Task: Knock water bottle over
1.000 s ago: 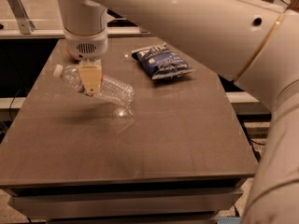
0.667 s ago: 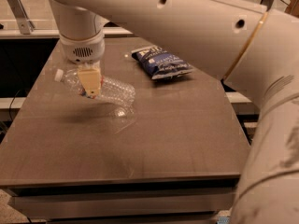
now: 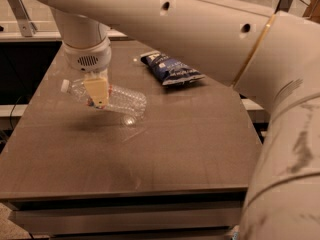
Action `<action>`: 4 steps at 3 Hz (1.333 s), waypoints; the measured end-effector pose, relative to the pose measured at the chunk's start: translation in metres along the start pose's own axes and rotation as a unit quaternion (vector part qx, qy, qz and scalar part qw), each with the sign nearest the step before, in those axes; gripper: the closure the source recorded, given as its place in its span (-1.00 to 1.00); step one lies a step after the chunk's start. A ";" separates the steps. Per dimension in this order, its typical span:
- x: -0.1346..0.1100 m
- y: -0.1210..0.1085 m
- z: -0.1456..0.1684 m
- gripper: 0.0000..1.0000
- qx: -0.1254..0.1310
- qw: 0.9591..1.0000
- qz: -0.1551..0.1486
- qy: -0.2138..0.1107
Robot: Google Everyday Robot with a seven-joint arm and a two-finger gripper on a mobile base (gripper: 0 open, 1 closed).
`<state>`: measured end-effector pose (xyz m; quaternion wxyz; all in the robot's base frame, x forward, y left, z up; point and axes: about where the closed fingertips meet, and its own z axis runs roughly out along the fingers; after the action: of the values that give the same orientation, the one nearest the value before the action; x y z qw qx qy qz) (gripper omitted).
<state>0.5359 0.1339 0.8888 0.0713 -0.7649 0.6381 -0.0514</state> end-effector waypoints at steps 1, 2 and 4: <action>-0.003 0.003 0.007 1.00 -0.007 1.000 0.002 -0.006; -0.006 0.008 0.013 1.00 -0.016 1.000 -0.001 -0.015; -0.015 0.016 0.022 0.66 -0.034 0.999 -0.005 -0.036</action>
Offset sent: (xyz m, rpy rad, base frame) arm -0.0138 0.0064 -0.0238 0.0225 0.0739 0.0180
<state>0.5211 0.1463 0.8642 0.0683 -0.7712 0.6329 -0.0029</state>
